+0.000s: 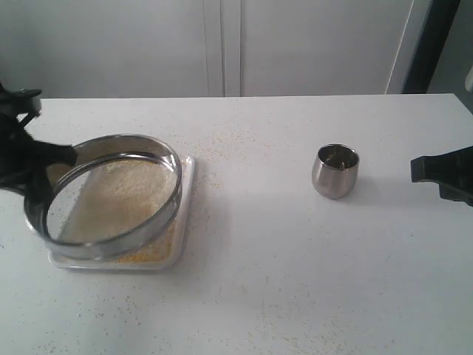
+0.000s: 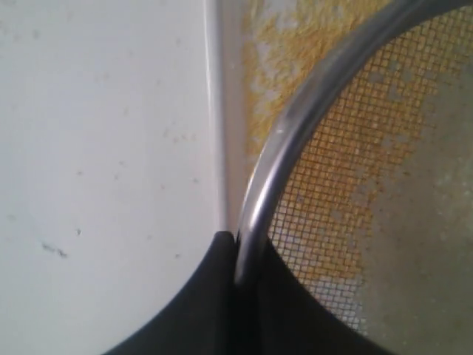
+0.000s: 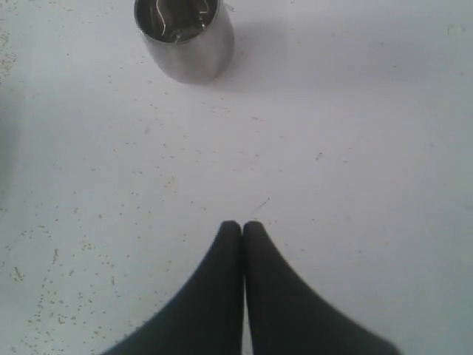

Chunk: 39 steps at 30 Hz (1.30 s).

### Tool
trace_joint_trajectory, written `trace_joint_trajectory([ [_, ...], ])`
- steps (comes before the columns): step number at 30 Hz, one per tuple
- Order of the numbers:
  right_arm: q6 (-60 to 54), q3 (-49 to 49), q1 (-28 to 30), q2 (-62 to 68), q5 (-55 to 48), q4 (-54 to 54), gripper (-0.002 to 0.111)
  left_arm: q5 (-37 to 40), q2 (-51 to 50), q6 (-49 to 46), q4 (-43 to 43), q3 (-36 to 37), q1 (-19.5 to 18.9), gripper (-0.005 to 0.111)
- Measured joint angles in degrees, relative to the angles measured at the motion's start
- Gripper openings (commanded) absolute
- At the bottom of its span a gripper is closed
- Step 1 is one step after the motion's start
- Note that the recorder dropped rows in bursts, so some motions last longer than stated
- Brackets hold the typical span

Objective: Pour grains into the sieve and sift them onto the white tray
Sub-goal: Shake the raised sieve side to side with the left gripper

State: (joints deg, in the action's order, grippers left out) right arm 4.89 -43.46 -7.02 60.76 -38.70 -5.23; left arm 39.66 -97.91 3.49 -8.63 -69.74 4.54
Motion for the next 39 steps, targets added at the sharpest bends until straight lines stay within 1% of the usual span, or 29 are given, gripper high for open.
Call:
trace_joint_trajectory([
  [1,0.0,0.0,0.0,0.0,0.0,0.0,0.000,-5.2,2.6,-0.3,0.0,5.2,-0.3,0.000],
  [2,0.0,0.0,0.0,0.0,0.0,0.0,0.000,-8.0,3.0,-0.6,0.0,6.8,-0.6,0.000],
  [3,0.0,0.0,0.0,0.0,0.0,0.0,0.000,-9.7,2.6,-0.9,0.2,6.4,-0.7,0.000],
  [4,0.0,0.0,0.0,0.0,0.0,0.0,0.000,-9.5,0.4,-1.2,0.4,3.4,-0.8,0.000],
  [6,0.0,0.0,0.0,0.0,0.0,0.0,0.000,-6.4,-4.2,-1.8,0.4,-5.9,-1.0,0.000],
  [7,0.0,0.0,0.0,0.0,0.0,0.0,0.000,-3.6,-7.9,-1.6,0.0,-12.8,-1.1,0.000],
  [8,0.0,0.0,0.0,0.0,0.0,0.0,0.000,0.0,-10.7,-0.8,-0.2,-17.0,-1.1,0.000],
  [10,0.0,0.0,0.0,0.0,0.0,0.0,0.000,7.2,-13.5,0.0,-0.8,-22.7,-1.1,0.000],
  [12,0.0,0.0,0.0,0.0,0.0,0.0,0.000,11.0,-12.4,0.0,1.7,-21.4,-1.0,0.000],
  [14,0.0,0.0,0.0,0.0,0.0,0.0,0.000,10.7,-7.5,1.1,4.8,-13.8,-0.6,0.000],
  [16,0.0,0.0,0.0,0.0,0.0,0.0,0.000,5.8,-0.6,1.6,6.3,-3.4,-0.8,0.000],
  [18,0.0,0.0,0.0,0.0,0.0,0.0,0.000,0.1,4.3,1.9,6.8,2.1,-1.3,0.000],
  [19,0.0,0.0,0.0,0.0,0.0,0.0,0.000,-2.4,5.6,2.0,6.8,3.3,-1.4,0.000],
  [21,0.0,0.0,0.0,0.0,0.0,0.0,0.000,-5.2,4.8,2.0,6.6,2.6,-1.7,0.000],
  [23,0.0,0.0,0.0,0.0,0.0,0.0,0.000,-4.4,1.2,2.0,6.2,-1.4,-1.9,0.000],
  [27,0.0,0.0,0.0,0.0,0.0,0.0,0.000,4.3,-8.3,1.9,5.1,-14.8,-1.9,0.000],
  [29,0.0,0.0,0.0,0.0,0.0,0.0,0.000,8.7,-10.2,-0.1,5.1,-18.2,-1.4,0.000],
  [32,0.0,0.0,0.0,0.0,0.0,0.0,0.000,11.5,-10.0,-3.5,5.2,-18.9,0.1,0.000],
  [34,0.0,0.0,0.0,0.0,0.0,0.0,0.000,10.5,-9.9,-3.5,6.0,-18.9,0.5,0.000],
  [35,0.0,0.0,0.0,0.0,0.0,0.0,0.000,9.0,-9.9,-1.3,6.7,-18.9,0.2,0.000],
  [37,0.0,0.0,0.0,0.0,0.0,0.0,0.000,6.3,-9.9,5.1,7.2,-18.9,-1.7,0.000],
  [39,0.0,0.0,0.0,0.0,0.0,0.0,0.000,5.5,-10.5,6.9,4.9,-18.9,-4.6,0.000],
])
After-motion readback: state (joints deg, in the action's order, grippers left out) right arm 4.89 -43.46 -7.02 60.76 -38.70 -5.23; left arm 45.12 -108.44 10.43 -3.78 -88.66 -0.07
